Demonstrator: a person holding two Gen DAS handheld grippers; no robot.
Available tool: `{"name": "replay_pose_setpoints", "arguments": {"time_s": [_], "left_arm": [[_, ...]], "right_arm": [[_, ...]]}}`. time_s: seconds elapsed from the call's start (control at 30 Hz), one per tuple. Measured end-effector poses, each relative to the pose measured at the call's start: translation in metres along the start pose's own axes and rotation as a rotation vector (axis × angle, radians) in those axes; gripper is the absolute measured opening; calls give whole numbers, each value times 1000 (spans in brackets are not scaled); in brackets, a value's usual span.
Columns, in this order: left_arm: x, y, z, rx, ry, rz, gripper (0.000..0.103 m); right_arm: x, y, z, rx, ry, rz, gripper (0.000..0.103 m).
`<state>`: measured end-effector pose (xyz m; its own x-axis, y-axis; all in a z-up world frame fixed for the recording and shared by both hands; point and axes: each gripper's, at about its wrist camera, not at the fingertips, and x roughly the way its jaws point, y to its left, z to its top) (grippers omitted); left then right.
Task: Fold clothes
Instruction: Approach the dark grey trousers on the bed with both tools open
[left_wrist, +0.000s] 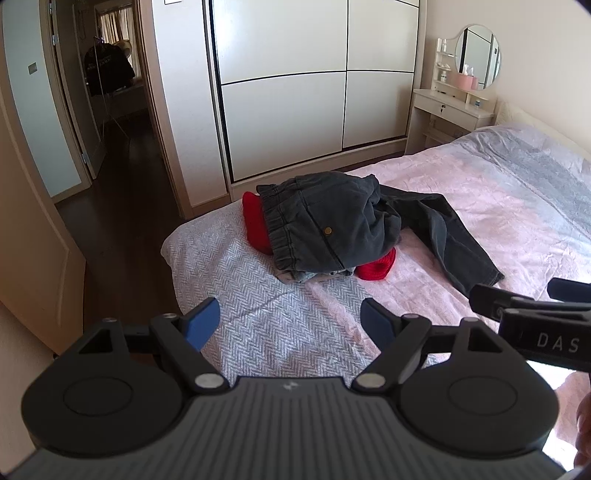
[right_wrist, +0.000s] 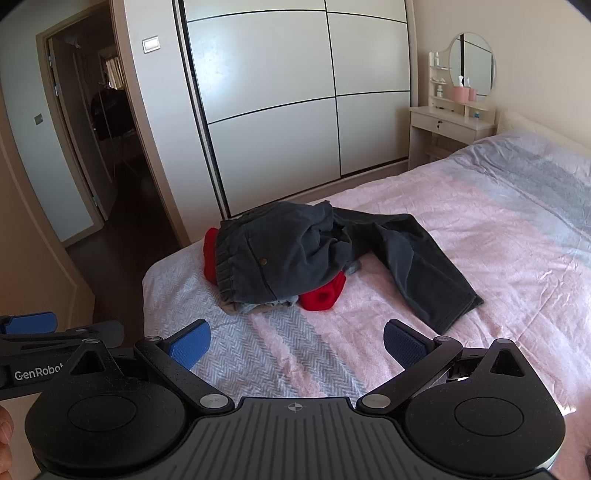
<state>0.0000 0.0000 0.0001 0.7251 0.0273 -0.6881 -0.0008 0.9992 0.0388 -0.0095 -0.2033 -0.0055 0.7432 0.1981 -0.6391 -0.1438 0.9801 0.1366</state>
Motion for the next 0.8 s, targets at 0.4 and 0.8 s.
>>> {"name": "replay_pose_setpoints", "arguments": {"time_s": [0.4,0.8], "left_arm": [[10,3,-8,-10,12,16,81],[17,16,-15,-29,65,28,81]], "right_arm": [[4,-2,1,6,11,10,102],[19,-2,-8,29,54,22,102]]}}
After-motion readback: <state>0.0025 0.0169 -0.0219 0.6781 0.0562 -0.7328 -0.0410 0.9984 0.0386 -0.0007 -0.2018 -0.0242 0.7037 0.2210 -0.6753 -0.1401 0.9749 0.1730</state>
